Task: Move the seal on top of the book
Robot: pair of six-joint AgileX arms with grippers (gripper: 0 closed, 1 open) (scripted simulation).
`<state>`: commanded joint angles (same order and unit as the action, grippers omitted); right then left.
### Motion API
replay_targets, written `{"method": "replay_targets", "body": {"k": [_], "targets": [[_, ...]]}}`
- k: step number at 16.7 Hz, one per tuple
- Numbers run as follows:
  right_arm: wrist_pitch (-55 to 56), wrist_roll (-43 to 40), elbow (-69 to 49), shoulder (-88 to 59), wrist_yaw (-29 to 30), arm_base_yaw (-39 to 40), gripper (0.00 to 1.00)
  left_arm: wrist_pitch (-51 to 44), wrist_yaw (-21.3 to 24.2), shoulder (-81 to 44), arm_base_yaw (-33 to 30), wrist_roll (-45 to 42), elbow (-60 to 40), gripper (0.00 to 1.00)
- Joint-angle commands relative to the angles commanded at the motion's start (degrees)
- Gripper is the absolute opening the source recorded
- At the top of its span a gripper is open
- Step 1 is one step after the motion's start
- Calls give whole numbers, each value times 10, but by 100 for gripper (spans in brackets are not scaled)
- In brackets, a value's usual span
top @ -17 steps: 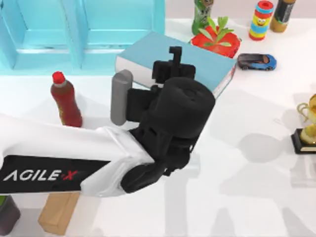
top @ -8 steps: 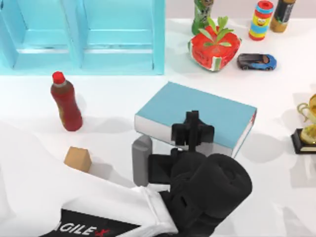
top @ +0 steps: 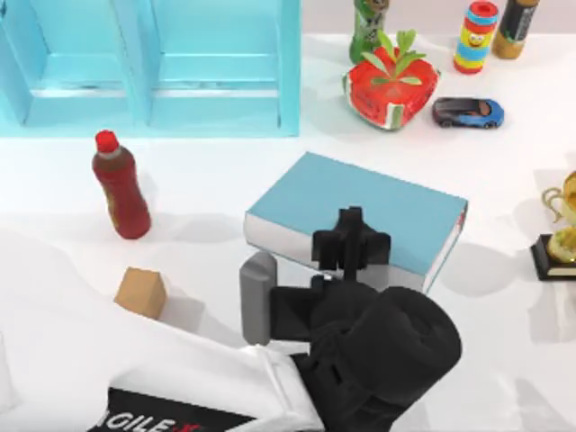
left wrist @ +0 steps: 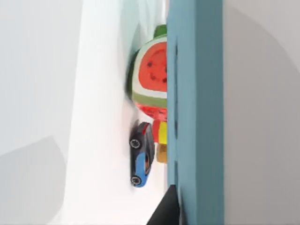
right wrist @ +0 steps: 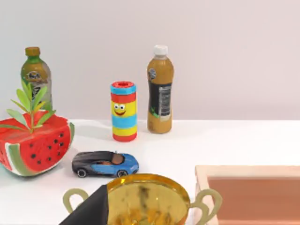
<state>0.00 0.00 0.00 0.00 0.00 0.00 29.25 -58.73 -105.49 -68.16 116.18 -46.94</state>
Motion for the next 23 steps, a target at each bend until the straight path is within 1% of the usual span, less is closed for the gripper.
{"method": "replay_targets", "body": {"k": [4, 8, 12, 23], "targets": [[0, 0, 0, 0, 0, 0, 100, 10, 2, -13, 2, -1, 3, 0], [0, 0, 0, 0, 0, 0, 100, 67, 3, -54, 2, -1, 16, 0], [0, 0, 0, 0, 0, 0, 100, 74, 3, -60, 2, -1, 18, 0], [0, 0, 0, 0, 0, 0, 100, 74, 3, -60, 2, -1, 18, 83]]}}
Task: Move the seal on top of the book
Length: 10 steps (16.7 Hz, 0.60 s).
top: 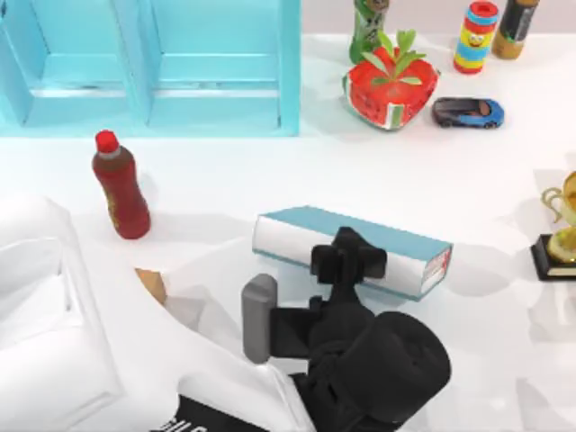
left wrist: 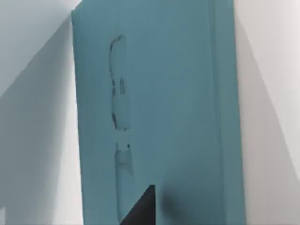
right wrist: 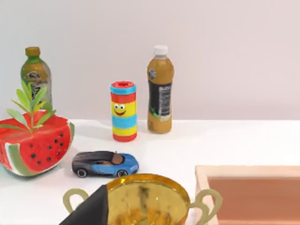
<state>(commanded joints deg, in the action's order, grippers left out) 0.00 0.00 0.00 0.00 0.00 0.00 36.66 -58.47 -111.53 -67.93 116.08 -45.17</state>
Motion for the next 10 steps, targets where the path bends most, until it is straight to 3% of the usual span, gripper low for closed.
{"method": "replay_targets", "body": {"k": [2, 3, 10], "targets": [[0, 0, 0, 0, 0, 0, 100, 0, 0, 0, 0, 0, 0, 98], [0, 0, 0, 0, 0, 0, 100, 0, 0, 0, 0, 0, 0, 100], [0, 0, 0, 0, 0, 0, 100, 0, 0, 0, 0, 0, 0, 100]]}}
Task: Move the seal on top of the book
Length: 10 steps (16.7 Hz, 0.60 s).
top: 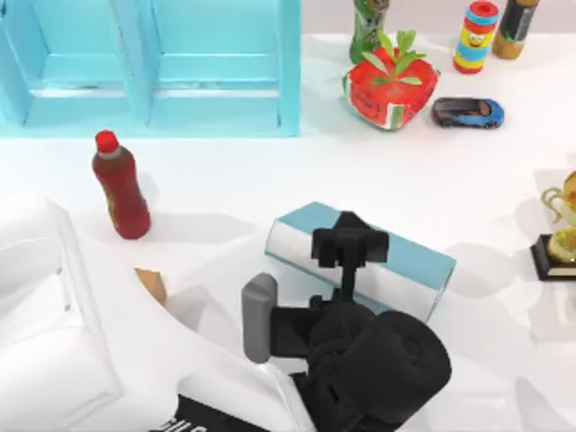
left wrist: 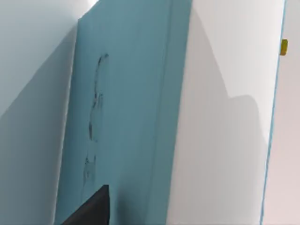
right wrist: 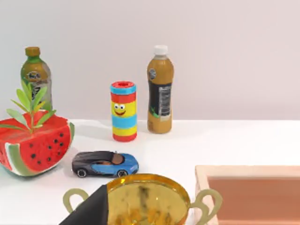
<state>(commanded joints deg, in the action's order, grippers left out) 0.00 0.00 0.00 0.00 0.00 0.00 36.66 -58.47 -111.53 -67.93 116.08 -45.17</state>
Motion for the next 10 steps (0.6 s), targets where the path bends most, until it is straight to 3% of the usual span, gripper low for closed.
{"method": "replay_targets", "body": {"k": [5, 10], "targets": [[0, 0, 0, 0, 0, 0, 100, -35, -10, 3, -18, 38, -11, 100], [0, 0, 0, 0, 0, 0, 100, -209, -51, 9, -88, 198, -43, 100]]}}
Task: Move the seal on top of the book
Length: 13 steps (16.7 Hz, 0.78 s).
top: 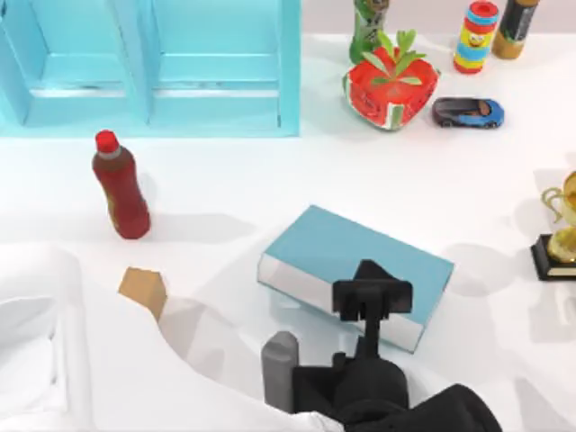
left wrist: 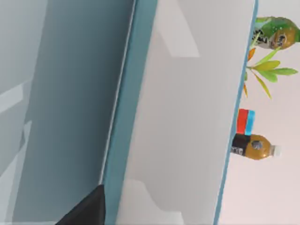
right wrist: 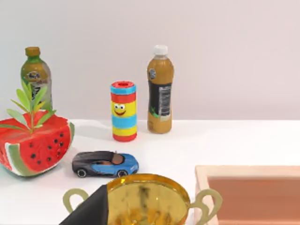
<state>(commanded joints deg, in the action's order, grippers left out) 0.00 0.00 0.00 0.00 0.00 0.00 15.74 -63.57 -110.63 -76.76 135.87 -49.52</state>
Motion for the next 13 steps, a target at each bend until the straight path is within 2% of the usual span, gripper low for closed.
{"method": "replay_targets", "body": {"k": [8, 13], "targets": [[0, 0, 0, 0, 0, 0, 100, -388, -80, 8, -135, 324, -41, 100], [0, 0, 0, 0, 0, 0, 100, -495, -108, 18, -177, 416, -55, 100]]}}
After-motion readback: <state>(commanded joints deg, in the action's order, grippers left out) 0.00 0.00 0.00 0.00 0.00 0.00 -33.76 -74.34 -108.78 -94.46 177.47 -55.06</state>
